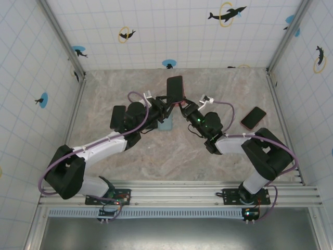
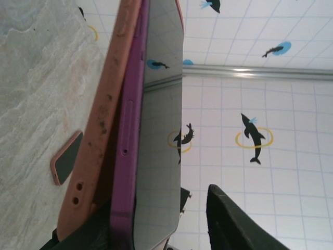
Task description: Take the phone out of the phone case
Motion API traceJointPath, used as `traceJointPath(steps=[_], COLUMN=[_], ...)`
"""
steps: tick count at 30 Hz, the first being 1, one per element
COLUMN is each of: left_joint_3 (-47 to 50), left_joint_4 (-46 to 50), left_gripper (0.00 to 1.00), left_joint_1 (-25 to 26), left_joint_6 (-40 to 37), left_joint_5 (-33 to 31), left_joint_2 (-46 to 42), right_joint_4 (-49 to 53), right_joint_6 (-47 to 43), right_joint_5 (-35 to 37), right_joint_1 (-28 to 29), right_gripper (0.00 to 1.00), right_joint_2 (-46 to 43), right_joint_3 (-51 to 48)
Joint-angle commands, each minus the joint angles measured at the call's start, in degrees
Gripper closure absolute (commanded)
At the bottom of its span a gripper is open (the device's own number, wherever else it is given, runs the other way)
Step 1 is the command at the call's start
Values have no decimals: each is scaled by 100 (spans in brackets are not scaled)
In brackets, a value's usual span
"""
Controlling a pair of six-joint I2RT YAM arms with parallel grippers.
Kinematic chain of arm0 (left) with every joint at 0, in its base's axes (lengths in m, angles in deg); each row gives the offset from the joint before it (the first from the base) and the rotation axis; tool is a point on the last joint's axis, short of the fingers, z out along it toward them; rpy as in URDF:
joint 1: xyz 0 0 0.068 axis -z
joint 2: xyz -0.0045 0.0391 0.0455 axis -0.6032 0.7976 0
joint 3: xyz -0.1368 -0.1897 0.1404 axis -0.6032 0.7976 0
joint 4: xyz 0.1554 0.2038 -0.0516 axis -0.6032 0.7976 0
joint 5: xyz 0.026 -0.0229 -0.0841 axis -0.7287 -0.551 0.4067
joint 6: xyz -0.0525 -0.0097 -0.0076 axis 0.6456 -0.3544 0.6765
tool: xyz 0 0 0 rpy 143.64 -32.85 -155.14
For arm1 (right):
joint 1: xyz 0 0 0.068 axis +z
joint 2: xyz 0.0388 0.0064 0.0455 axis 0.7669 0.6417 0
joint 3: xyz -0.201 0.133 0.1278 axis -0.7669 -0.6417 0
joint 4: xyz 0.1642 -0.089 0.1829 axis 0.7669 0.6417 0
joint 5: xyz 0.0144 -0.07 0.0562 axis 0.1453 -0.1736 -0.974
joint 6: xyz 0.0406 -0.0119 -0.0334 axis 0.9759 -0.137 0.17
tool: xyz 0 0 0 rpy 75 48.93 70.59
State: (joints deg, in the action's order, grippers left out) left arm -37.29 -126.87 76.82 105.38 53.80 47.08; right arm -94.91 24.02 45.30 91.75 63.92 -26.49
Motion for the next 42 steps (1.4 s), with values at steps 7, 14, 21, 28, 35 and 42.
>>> traceJointPath(steps=[7, 14, 21, 28, 35, 42], left_joint_3=[-216, -255, -281, -460, -479, -430], left_joint_4=[10, -43, -131, -123, 108, 205], left_gripper=[74, 87, 96, 98, 98, 98], left_joint_1=[35, 36, 35, 35, 35, 35], left_joint_6=[60, 65, 23, -38, -180, -570], left_joint_5=[-601, -641, -640, -587, -517, -264], left_joint_2=[78, 113, 54, -66, -194, 47], right_joint_4=[-432, -340, 167, 1005, 1295, 1458], right_joint_6=[-195, -175, -98, -228, -272, -438], right_joint_5=[265, 402, 659, 1019, 1223, 1171], right_joint_1=[222, 281, 229, 150, -178, -506], right_gripper=[94, 94, 94, 94, 94, 94], right_joint_2=[62, 57, -48, -262, -478, -880], right_joint_3=[355, 272, 147, -73, -438, -893])
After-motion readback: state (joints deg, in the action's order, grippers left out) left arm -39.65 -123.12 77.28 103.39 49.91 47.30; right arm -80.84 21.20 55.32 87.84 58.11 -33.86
